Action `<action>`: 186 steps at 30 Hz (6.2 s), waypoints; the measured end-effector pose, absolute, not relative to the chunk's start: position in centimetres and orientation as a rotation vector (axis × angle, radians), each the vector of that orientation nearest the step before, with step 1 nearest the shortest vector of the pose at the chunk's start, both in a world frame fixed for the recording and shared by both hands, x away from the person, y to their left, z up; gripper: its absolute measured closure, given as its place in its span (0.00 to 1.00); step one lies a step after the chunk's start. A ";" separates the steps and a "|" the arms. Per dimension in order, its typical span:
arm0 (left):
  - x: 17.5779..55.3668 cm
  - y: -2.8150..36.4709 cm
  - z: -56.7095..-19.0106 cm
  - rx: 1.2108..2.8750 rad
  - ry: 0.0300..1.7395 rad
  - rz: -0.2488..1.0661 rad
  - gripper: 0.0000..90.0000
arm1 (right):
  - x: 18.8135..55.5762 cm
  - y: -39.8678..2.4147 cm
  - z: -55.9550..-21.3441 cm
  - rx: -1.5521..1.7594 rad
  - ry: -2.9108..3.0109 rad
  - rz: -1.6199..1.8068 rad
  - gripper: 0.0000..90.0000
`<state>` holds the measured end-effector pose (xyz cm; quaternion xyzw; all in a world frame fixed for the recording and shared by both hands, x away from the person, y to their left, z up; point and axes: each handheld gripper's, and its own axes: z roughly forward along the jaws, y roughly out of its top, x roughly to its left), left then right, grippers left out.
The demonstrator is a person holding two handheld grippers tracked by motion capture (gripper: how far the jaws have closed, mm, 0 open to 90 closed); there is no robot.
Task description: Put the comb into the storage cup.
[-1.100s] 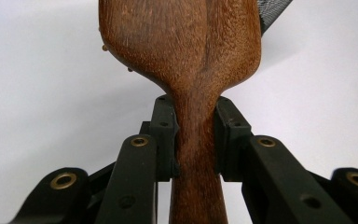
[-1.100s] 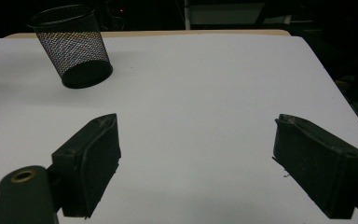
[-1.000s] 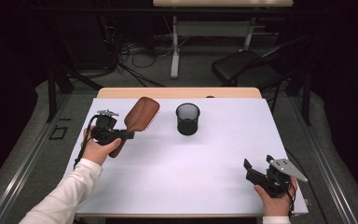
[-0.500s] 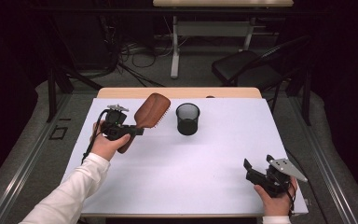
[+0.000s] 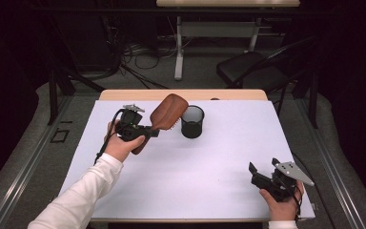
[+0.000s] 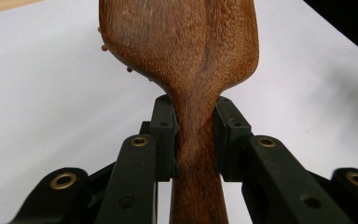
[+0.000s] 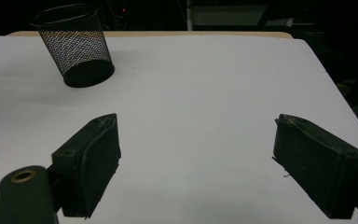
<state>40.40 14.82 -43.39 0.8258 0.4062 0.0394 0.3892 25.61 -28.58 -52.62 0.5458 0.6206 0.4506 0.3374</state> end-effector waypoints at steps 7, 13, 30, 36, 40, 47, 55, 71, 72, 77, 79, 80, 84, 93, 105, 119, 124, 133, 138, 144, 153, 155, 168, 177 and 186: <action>40.4 13.3 -43.4 2.110 0.991 0.085 0.81 | 25.7 -28.6 -52.6 1.418 1.617 1.181 0.15; 40.4 12.3 -43.4 2.121 0.961 0.068 0.81 | 25.8 -28.5 -52.5 1.419 1.632 1.183 0.15; 40.3 10.5 -43.2 2.123 0.902 0.043 0.81 | 26.5 -27.5 -51.7 1.375 1.729 1.152 0.15; 40.2 10.4 -43.1 2.120 0.902 0.047 0.81 | 27.2 -26.9 -51.2 1.356 1.790 1.149 0.15; 40.2 10.4 -43.0 2.120 0.897 0.044 0.81 | 27.8 -26.3 -50.9 1.337 1.841 1.133 0.15; 40.2 10.2 -43.1 2.120 0.890 0.038 0.81 | 29.1 -25.7 -50.1 1.350 1.895 1.179 0.15; 40.2 10.0 -43.2 2.113 0.881 0.038 0.81 | 30.6 -24.7 -48.9 1.335 1.936 1.194 0.15; 40.1 9.8 -43.3 2.110 0.859 0.043 0.81 | 33.8 -23.2 -47.0 1.418 2.009 1.337 0.16; 40.1 9.8 -43.3 2.112 0.857 0.040 0.81 | 34.0 -23.2 -47.0 1.425 2.011 1.357 0.16; 40.0 9.6 -43.4 2.119 0.849 0.042 0.81 | 34.9 -22.9 -46.7 1.437 2.029 1.397 0.17; 40.1 9.6 -43.4 2.119 0.848 0.041 0.81 | 35.2 -22.8 -46.7 1.447 2.036 1.415 0.17; 40.1 9.6 -43.4 2.117 0.850 0.039 0.81 | 35.4 -22.7 -46.6 1.453 2.042 1.422 0.17; 40.2 9.6 -43.4 2.119 0.850 0.042 0.81 | 36.0 -22.5 -46.3 1.475 2.053 1.441 0.17; 40.2 9.8 -43.4 2.113 0.856 0.048 0.81 | 37.1 -22.0 -45.6 1.528 2.061 1.505 0.17; 40.4 9.9 -43.4 2.105 0.866 0.045 0.81 | 38.5 -21.5 -44.6 1.638 2.048 1.560 0.15; 40.5 9.8 -43.5 2.105 0.861 0.039 0.81 | 40.4 -20.5 -43.8 1.735 2.065 1.631 0.00; 40.4 9.6 -43.5 2.101 0.862 0.033 0.81 | 41.2 -20.5 -43.9 1.808 2.022 1.702 0.00; 40.5 9.3 -43.7 2.101 0.849 0.026 0.81 | 42.1 -19.9 -44.5 1.861 2.018 1.753 0.00; 40.4 9.0 -43.7 2.100 0.841 0.019 0.81 | 42.5 -19.7 -44.8 1.872 2.012 1.752 0.00; 40.3 8.7 -43.7 2.096 0.837 0.018 0.81 | 42.8 -19.3 -44.7 1.863 2.026 1.741 0.00; 40.2 8.7 -43.6 2.090 0.831 0.017 0.81 | 43.1 -18.9 -44.6 1.861 2.031 1.729 0.00; 40.2 8.7 -43.6 2.089 0.832 0.018 0.81 | 43.2 -18.8 -44.6 1.864 2.028 1.726 0.00; 40.1 8.7 -43.5 2.056 0.819 0.012 0.81 | 43.8 -18.2 -43.9 1.863 2.037 1.745 0.00; 40.0 8.9 -43.3 2.028 0.809 0.016 0.81 | 44.3 -17.8 -43.0 1.860 2.033 1.777 0.00; 40.0 8.8 -43.1 2.015 0.803 0.010 0.81 | 44.7 -17.6 -42.8 1.879 2.039 1.811 0.00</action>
